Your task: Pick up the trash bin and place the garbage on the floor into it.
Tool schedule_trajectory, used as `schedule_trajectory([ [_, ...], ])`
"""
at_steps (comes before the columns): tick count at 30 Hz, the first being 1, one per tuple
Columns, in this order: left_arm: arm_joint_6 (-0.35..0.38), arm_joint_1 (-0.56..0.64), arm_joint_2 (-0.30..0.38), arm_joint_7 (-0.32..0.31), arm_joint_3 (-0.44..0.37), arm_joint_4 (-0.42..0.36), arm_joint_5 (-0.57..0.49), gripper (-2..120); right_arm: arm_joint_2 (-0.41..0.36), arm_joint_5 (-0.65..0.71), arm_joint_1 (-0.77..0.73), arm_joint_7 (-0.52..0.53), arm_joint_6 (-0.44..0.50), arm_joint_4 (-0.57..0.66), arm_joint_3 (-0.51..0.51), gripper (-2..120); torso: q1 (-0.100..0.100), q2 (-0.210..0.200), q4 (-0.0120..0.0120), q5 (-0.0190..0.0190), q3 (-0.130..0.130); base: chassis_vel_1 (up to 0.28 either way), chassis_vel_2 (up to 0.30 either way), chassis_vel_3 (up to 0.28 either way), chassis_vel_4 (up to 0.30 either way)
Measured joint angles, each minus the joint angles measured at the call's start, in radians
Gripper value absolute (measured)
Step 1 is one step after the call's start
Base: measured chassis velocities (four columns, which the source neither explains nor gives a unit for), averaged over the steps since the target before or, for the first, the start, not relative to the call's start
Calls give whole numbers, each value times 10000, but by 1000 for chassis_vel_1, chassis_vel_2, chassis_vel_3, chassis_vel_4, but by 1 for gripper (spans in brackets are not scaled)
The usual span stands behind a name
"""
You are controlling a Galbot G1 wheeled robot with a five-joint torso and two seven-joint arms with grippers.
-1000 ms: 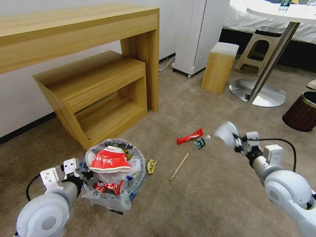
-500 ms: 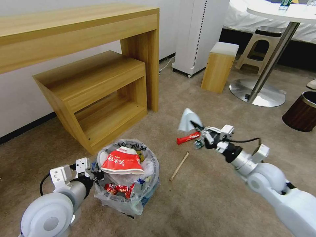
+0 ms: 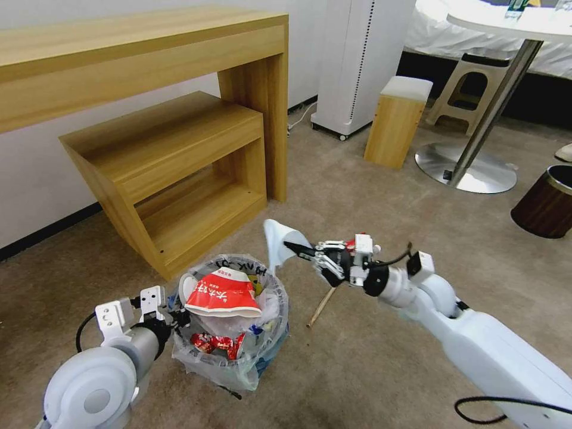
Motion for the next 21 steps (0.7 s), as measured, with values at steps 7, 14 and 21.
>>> schedule_trajectory([
  [7, 168, -88, -38, -243, 173, 191, -282, 0, 223, 218, 720, -240, 47, -176, -653, 0, 0, 0, 0, 0, 0, 0, 0, 0, 0],
  [14, 191, -220, 4, -310, 202, 291, -380, 0, 430, -172, 923, -1571, -48, -898, -1574, 0, 0, 0, -1, 2, 0, 0, 0, 0, 0],
  [21, 191, -242, 17, -302, 178, 307, -383, 0, 720, -565, 1046, -2034, -50, -1794, -1950, 0, 0, 0, -1, 2, 0, 0, 0, 0, 0],
])
